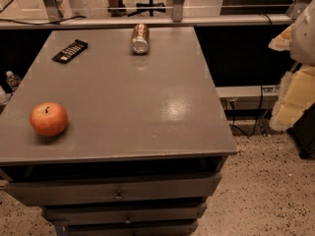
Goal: Move apple near orange can
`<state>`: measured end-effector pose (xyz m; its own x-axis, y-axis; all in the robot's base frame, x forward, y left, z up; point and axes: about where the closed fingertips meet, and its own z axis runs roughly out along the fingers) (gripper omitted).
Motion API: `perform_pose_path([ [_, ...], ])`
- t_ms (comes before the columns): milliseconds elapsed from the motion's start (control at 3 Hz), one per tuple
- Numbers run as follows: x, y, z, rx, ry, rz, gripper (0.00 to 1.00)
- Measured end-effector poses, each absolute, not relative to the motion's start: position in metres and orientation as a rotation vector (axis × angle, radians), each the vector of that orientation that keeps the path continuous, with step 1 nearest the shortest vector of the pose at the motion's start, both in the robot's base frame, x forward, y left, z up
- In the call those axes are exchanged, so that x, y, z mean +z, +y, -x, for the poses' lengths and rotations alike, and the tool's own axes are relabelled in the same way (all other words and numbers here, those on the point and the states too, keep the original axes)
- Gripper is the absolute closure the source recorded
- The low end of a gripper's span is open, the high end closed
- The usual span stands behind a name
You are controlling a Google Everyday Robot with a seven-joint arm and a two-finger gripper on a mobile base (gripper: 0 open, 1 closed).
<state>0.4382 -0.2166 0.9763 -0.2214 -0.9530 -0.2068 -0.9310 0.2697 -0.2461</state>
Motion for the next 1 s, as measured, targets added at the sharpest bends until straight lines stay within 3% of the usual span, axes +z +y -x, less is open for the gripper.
perform_pose_path([
  [667, 0.979, -0.213, -0.439, -0.076, 2.208, 1.727, 0.00],
  [1000, 0.973, -0.182, -0.432, 0.044, 2.151, 1.708, 0.00],
])
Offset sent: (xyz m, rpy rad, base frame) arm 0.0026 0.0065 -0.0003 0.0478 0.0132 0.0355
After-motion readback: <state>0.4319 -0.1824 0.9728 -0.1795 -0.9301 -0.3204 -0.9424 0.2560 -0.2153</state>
